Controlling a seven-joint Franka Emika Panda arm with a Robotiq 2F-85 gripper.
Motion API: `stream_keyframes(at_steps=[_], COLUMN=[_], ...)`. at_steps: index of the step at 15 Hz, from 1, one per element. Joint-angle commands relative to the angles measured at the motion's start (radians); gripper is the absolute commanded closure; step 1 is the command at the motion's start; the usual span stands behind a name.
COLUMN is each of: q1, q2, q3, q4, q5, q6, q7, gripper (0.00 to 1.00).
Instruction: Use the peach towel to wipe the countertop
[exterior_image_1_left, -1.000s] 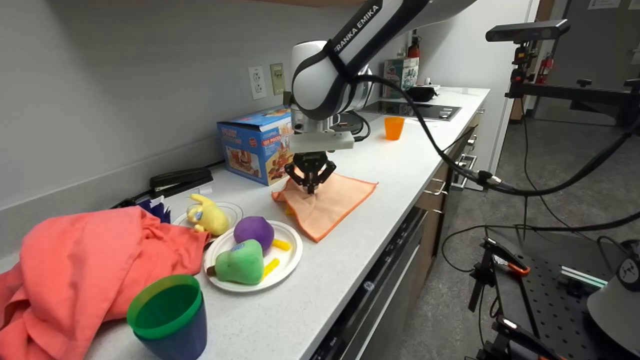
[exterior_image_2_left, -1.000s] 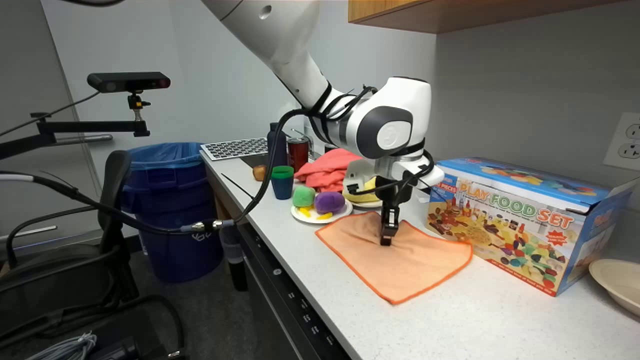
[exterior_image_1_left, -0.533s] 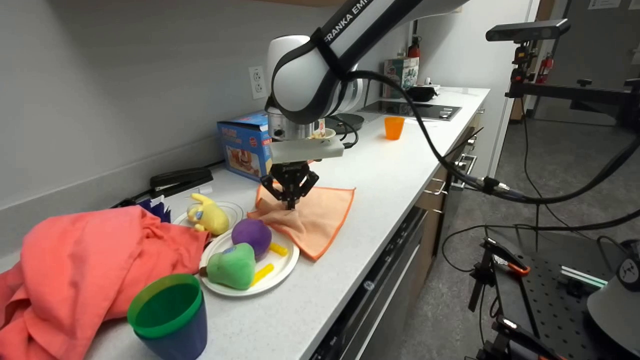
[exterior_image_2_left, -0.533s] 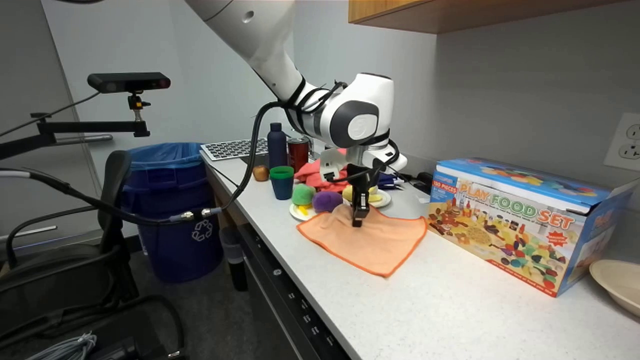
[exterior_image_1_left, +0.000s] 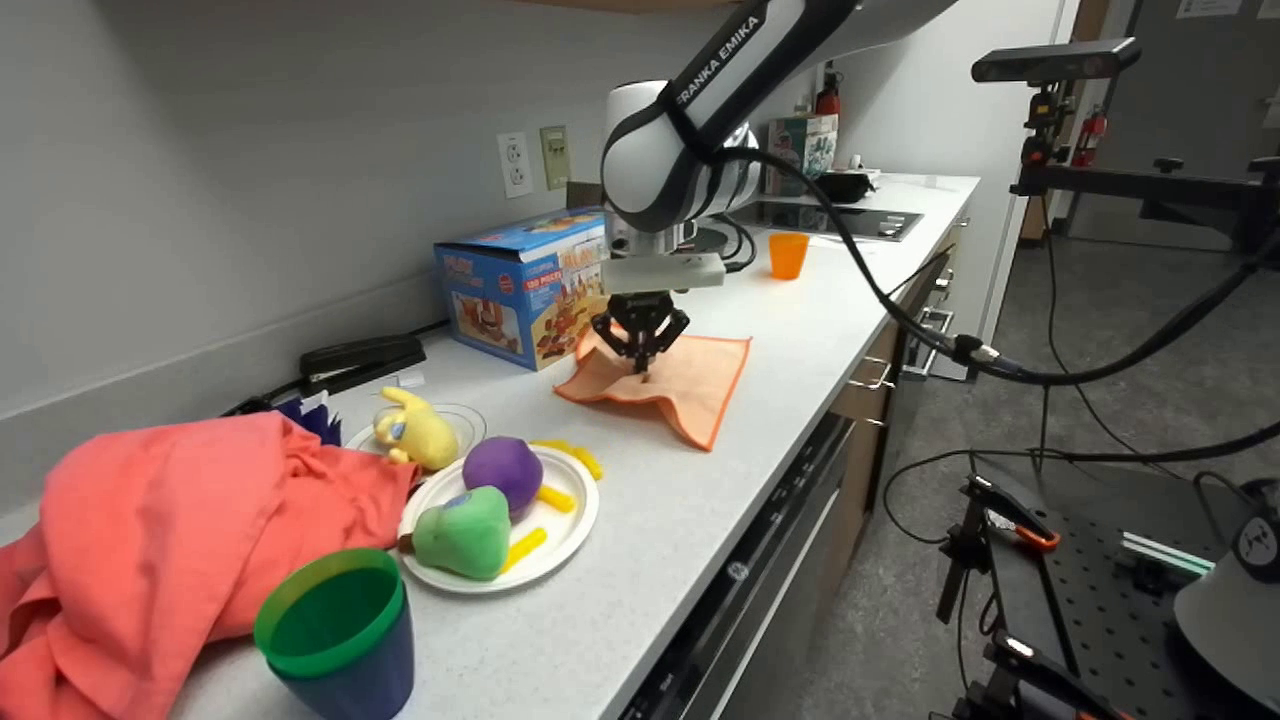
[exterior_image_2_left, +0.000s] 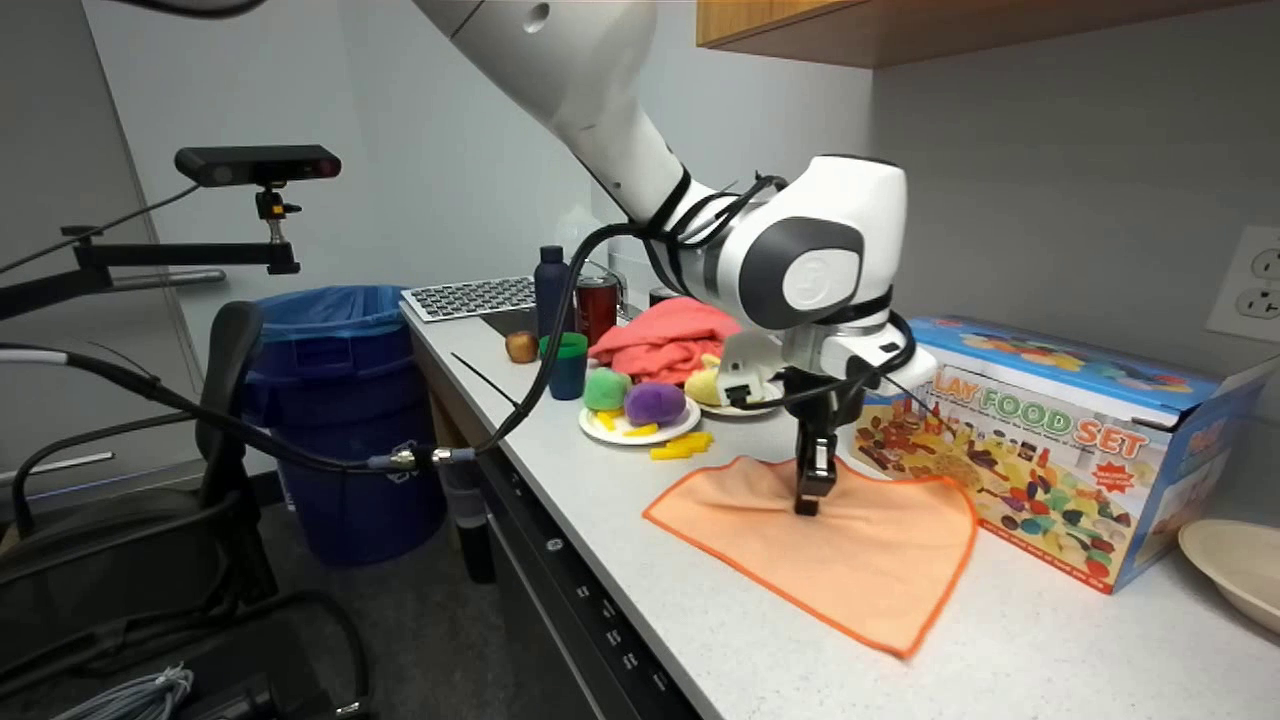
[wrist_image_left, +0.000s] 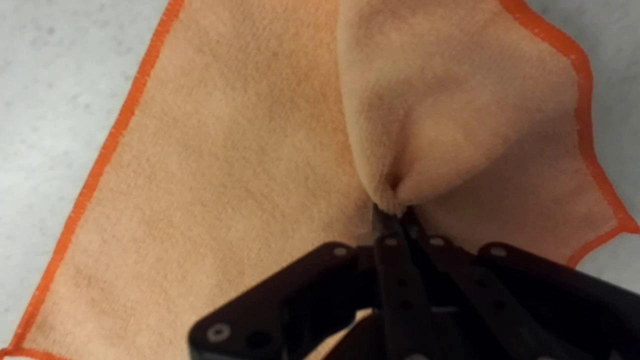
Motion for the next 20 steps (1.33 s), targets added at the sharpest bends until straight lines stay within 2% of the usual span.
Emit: stream_keyframes(at_steps=[1, 7, 12, 20], q1=[-0.066, -0.161, -0.213, -0.174], q2=[0.010, 0.027, 0.035, 0.003], q3=[-0.049, -0.129, -0.156, -0.118], q4=[0.008, 0.022, 0.041, -0.025], q5=[0.031, 0.032, 0.051, 0.027], q6=[-0.009, -0.014, -0.016, -0.033], q7=[0.010, 0.066, 0.109, 0.079], gripper=[0.99, 0.99, 0.99, 0.99])
